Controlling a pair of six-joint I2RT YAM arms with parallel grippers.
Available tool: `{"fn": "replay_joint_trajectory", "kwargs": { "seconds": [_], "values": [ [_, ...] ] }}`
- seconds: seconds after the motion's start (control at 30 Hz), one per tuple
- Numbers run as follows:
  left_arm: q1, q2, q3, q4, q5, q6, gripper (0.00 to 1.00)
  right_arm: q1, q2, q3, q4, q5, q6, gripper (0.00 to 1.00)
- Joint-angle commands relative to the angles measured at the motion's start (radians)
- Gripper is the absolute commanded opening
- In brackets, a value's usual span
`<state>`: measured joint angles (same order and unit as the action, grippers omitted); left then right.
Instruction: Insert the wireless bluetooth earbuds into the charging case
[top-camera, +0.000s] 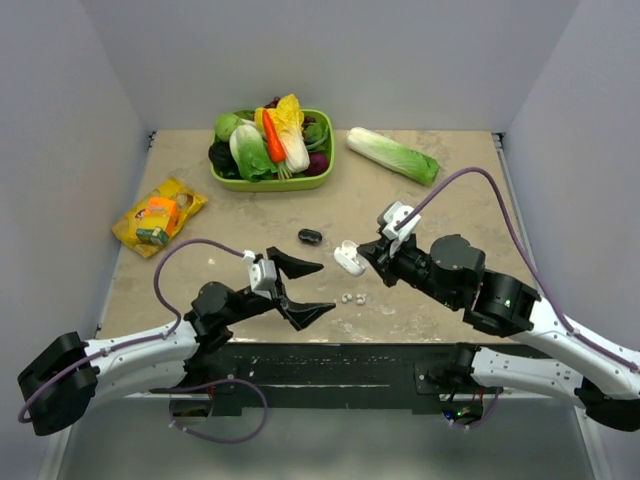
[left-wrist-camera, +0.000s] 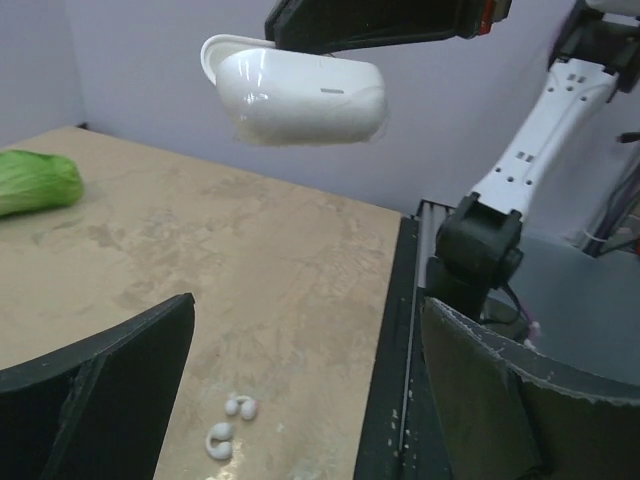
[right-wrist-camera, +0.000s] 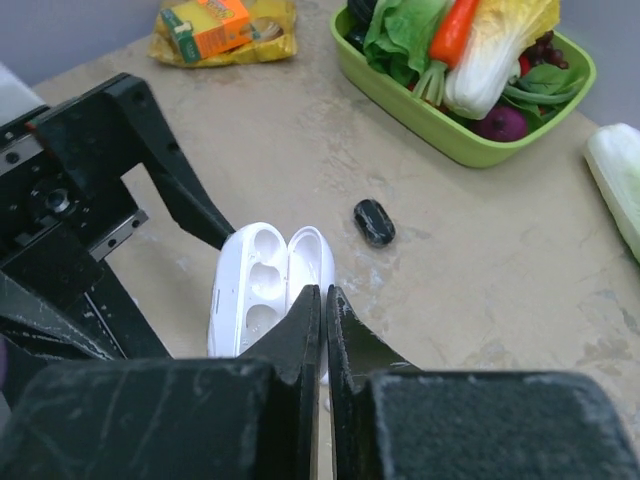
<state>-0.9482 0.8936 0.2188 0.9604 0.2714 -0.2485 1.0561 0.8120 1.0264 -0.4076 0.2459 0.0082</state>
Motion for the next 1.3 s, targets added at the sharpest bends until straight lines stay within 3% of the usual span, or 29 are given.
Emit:
{"fn": "replay_joint_trajectory", "kwargs": {
  "seconds": [0.0, 0.13, 0.43, 0.77, 0.97, 1.27],
  "values": [
    [0.063, 0.048, 0.091, 0.017, 0.261, -0.205, 0.99, 0.060, 0.024, 0.054, -0.056, -0.026, -0.080, 0.00],
    [0.135, 0.117, 0.152, 0.067, 0.385, -0.282, 0.99, 0.105, 0.038, 0.060, -0.083, -0.020, -0.097, 0.00],
    [0.160, 0.243, 0.162, 0.320, 0.477, -0.461, 0.99, 0.137, 0.047, 0.046, -0.053, 0.016, -0.097, 0.00],
    [0.184, 0.384, 0.145, 0.679, 0.506, -0.689, 1.00, 0.153, 0.050, 0.046, -0.045, 0.029, -0.106, 0.00],
    [0.186, 0.438, 0.151, 0.787, 0.500, -0.767, 1.00, 0.159, 0.052, 0.044, -0.048, 0.041, -0.106, 0.00],
    [0.190, 0.401, 0.149, 0.839, 0.476, -0.819, 1.00, 0.170, 0.056, 0.047, -0.048, 0.061, -0.114, 0.00]
  ]
}}
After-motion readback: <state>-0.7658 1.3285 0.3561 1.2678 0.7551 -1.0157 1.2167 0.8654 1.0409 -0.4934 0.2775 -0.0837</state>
